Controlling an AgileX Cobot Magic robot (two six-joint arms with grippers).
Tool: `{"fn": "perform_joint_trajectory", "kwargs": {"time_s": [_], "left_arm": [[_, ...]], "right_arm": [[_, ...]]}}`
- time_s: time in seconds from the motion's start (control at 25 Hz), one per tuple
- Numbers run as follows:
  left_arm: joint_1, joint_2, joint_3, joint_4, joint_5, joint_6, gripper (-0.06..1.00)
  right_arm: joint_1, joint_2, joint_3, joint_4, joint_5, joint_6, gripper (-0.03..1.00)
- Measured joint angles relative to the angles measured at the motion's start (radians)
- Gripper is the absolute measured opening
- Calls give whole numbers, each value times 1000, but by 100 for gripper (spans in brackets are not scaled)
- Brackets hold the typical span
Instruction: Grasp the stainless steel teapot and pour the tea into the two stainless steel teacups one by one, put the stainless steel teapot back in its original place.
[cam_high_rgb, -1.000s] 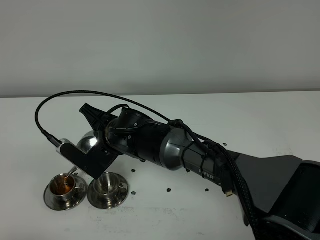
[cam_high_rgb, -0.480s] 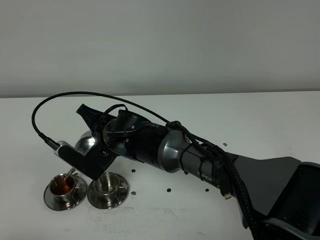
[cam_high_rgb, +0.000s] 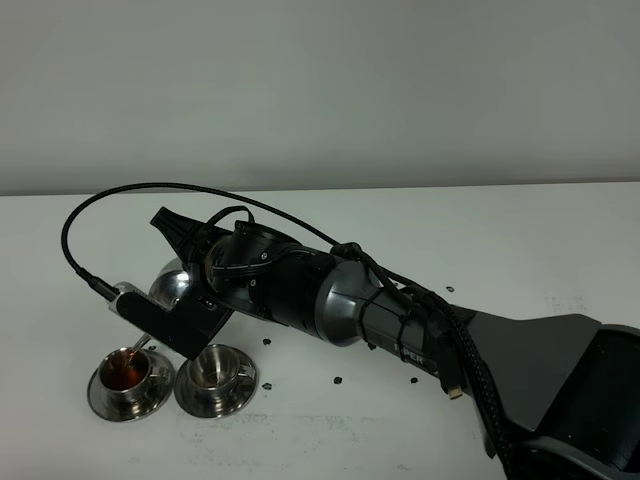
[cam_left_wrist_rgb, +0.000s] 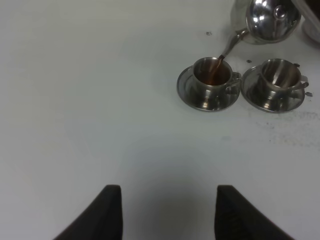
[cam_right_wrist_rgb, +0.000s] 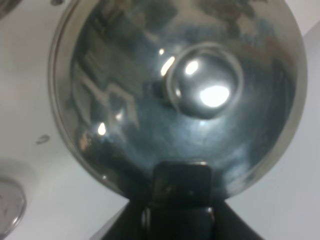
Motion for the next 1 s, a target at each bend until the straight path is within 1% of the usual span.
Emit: {"fn": "perform_joint_trajectory", "kwargs": {"time_s": [0.32, 0.72, 0.88, 1.0], "left_arm": [[0, 0, 0, 0, 0, 0, 48], [0, 0, 0, 0, 0, 0, 48], [0, 0, 0, 0, 0, 0, 48], [0, 0, 0, 0, 0, 0, 48]], "right_arm": [[0, 0, 0, -30, -4, 0, 20], [0, 0, 0, -36, -5, 0, 20], [0, 0, 0, -26, -5, 0, 20], [0, 0, 0, 9, -5, 0, 20]]}}
